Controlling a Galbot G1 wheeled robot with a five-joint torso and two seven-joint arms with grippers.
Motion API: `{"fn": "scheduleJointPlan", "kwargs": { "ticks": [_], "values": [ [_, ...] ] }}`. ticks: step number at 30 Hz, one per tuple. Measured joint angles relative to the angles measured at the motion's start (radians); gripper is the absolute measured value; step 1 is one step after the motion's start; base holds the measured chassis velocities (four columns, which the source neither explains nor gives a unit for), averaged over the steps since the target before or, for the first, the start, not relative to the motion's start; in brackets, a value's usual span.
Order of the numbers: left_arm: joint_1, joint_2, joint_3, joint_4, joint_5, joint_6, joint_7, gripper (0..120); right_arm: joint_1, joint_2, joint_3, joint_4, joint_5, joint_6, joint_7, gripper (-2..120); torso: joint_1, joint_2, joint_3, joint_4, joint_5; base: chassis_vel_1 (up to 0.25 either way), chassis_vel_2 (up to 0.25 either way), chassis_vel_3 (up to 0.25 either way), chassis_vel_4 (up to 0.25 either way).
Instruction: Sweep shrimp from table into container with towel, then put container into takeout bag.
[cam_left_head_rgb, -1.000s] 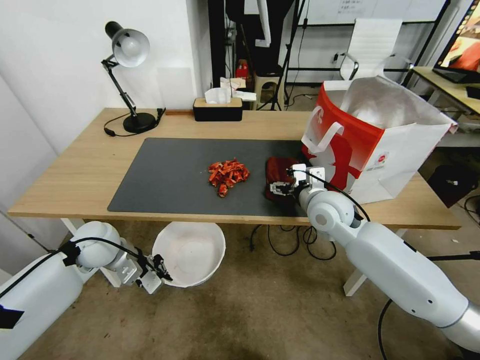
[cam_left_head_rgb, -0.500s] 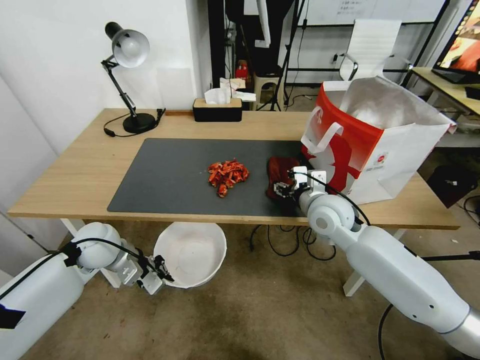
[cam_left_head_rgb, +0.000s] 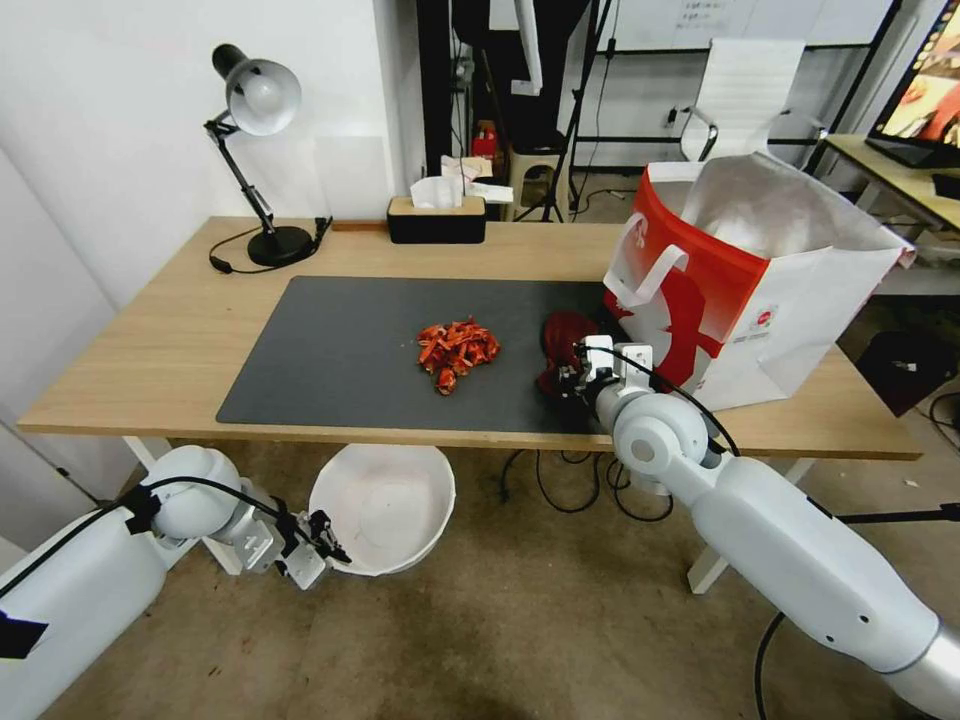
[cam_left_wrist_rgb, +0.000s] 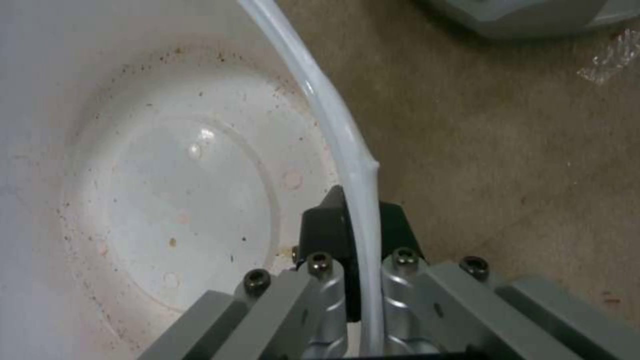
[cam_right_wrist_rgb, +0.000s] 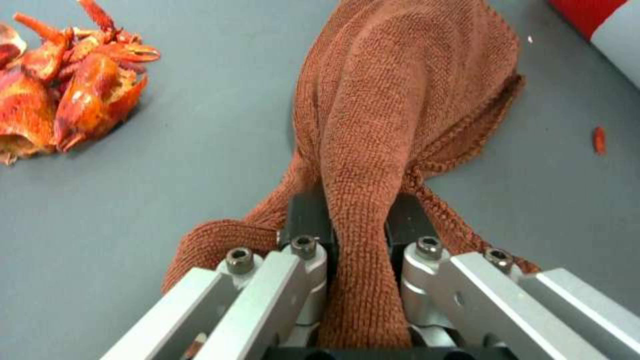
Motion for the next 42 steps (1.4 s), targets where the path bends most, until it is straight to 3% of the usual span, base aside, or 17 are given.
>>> {"fn": "scheduleJointPlan", "kwargs": {
  "ticks": [12, 21, 29, 33, 42],
  "values": [
    [0.003, 0.01, -0.005, -0.007, -0.005, -0.001, -0.001, 0, -0.001, -0.053, 0.012, 0.037, -0.111, 0.077, -0.075, 7, 0.0, 0.0, 0.0, -0.0002, -0.0003, 0.0, 0.0, 0.0, 0.0],
    [0.007, 0.009, -0.006, -0.006, -0.005, -0.003, -0.008, 0, 0.059, -0.097, 0.007, 0.066, -0.124, 0.127, -0.126, 7, 0.0, 0.0, 0.0, -0.0001, -0.0004, 0.0, 0.0, 0.0, 0.0],
    [0.001, 0.006, 0.002, -0.002, -0.012, -0.005, -0.013, 0, 0.132, -0.088, -0.04, 0.013, -0.133, 0.159, -0.187, 7, 0.0, 0.0, 0.0, 0.0, -0.0003, 0.0, 0.0, 0.0, 0.0],
    [-0.013, -0.007, 0.021, 0.012, -0.013, -0.006, -0.018, 0, 0.17, -0.057, -0.075, -0.041, -0.142, 0.173, -0.215, 7, 0.0, 0.0, 0.0, 0.0001, -0.0005, 0.0, 0.0, 0.0, 0.0],
    [-0.13, -0.043, 0.128, 0.088, -0.031, -0.005, -0.025, 0, 0.218, 0.004, -0.132, -0.119, -0.169, 0.175, -0.226, 7, 0.0, 0.0, 0.0, 0.0, -0.0003, 0.0, 0.0, 0.0, 0.0]
  ]
}}
